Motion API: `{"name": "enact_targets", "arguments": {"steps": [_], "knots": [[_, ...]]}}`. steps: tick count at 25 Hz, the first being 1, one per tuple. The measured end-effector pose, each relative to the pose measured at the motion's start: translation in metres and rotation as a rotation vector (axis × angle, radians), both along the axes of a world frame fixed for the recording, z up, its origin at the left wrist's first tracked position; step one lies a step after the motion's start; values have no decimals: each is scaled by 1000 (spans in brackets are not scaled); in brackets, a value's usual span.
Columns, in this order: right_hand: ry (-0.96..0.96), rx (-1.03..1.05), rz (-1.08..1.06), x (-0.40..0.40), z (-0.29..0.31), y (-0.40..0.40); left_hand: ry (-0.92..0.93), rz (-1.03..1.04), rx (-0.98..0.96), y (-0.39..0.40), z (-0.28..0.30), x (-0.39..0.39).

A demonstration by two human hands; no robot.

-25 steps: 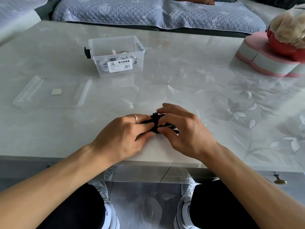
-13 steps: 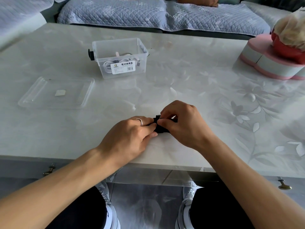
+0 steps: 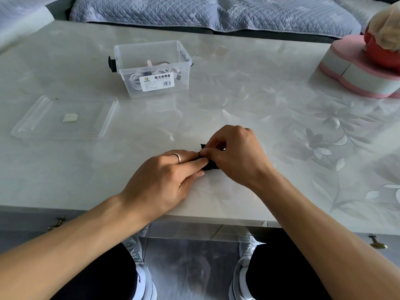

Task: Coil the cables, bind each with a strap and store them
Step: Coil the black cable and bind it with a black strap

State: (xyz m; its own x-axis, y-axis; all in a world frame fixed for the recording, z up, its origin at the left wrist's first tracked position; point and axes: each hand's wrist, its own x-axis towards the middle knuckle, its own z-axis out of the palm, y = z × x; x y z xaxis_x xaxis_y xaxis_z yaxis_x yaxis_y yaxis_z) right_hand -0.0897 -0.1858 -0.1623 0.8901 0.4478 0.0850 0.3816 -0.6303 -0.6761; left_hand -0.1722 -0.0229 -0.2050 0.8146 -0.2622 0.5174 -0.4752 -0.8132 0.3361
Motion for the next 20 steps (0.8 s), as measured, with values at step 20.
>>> {"name": "enact_targets", "arguments": {"steps": [20], "knots": [[-604, -63, 225, 4, -17, -8, 36, 11, 2, -5, 1, -1]]}}
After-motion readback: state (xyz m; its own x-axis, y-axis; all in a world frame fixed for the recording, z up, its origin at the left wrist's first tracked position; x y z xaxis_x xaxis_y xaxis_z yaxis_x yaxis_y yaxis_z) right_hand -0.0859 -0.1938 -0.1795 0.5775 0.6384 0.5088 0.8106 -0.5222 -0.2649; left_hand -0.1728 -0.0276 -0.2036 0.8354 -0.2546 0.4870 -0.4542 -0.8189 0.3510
